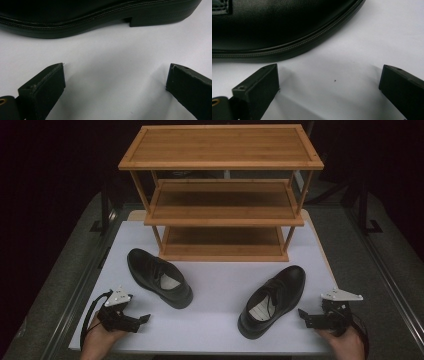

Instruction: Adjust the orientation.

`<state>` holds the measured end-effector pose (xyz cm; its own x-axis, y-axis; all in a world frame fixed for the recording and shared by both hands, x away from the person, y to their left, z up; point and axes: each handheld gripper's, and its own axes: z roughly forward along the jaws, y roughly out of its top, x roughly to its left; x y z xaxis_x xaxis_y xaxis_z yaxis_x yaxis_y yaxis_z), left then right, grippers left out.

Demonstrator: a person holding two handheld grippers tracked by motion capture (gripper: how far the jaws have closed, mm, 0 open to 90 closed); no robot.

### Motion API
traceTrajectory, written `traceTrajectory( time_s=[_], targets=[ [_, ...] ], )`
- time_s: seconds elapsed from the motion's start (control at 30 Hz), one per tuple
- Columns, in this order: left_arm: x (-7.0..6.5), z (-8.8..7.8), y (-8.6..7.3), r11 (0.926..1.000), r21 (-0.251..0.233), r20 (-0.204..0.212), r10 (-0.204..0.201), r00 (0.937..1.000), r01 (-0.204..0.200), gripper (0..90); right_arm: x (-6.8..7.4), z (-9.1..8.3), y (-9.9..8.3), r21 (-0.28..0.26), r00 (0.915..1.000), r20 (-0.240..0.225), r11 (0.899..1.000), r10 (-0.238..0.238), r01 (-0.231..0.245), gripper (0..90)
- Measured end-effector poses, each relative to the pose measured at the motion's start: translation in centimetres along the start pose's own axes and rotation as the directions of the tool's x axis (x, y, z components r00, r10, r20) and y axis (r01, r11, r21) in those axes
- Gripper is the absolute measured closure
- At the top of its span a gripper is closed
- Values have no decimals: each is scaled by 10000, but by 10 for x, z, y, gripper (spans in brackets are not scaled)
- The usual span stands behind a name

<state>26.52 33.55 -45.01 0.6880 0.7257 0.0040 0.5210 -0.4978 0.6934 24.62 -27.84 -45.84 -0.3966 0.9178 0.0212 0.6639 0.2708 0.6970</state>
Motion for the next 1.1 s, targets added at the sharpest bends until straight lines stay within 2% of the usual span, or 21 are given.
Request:
traceTrajectory(
  time_s=[0.07,0.17,0.2,0.27,0.33,0.4,0.43,0.47,0.5,0.57,0.67,0.7,0.8,0.9,1.1],
  targets=[
    [0,-1,0,10000,-15,-4,-18,10000,18,16,0,0,0,-14,10000,-7,10000,5,-5,22],
    [0,-4,1,9999,-15,-13,-130,9999,130,110,0,0,0,-16,10000,-18,10000,20,-20,22],
    [1,-8,1,9999,-86,-15,-109,9999,108,110,0,0,0,0,10000,2,10000,-6,6,22],
    [2,-14,2,9995,-215,17,-223,9998,223,235,0,0,0,-7,10000,3,10000,-5,5,22],
    [2,-17,3,9992,-301,32,-261,9997,262,262,0,0,0,-6,10000,3,10000,-1,1,22],
    [4,-23,3,9987,-426,128,-258,9996,263,367,0,0,0,-4,10000,10,10000,-5,5,22],
    [6,-27,5,9987,-433,6,-275,9996,275,469,0,0,0,4,10000,22,10000,-9,9,22],
    [6,-27,5,9987,-433,6,-275,9996,275,522,0,0,0,4,10000,22,10000,-9,9,22],
    [8,-28,6,9986,-454,-3,-284,9996,284,522,0,0,0,0,10000,18,10000,-11,11,22],
    [12,-29,8,9986,-365,-27,-391,9992,390,667,1,0,0,-4,10000,26,10000,-9,9,22],
    [19,-28,10,9978,-280,22,-597,9982,598,802,1,0,0,-12,10000,27,10000,-3,3,22],
    [21,-27,12,9976,-190,22,-660,9978,660,802,1,0,0,-12,10000,27,10000,-3,3,22],
    [30,-24,17,9956,-64,36,-933,9956,933,899,1,0,0,-8,10000,28,10000,7,-7,22],
    [34,-24,20,9945,0,-53,-1052,9944,1052,900,1,0,0,-9,10000,28,10000,8,-8,22],
    [51,-22,31,9929,119,-221,-1183,9927,1186,900,1,0,0,-14,10000,26,10000,-2,2,22]
  ],
)
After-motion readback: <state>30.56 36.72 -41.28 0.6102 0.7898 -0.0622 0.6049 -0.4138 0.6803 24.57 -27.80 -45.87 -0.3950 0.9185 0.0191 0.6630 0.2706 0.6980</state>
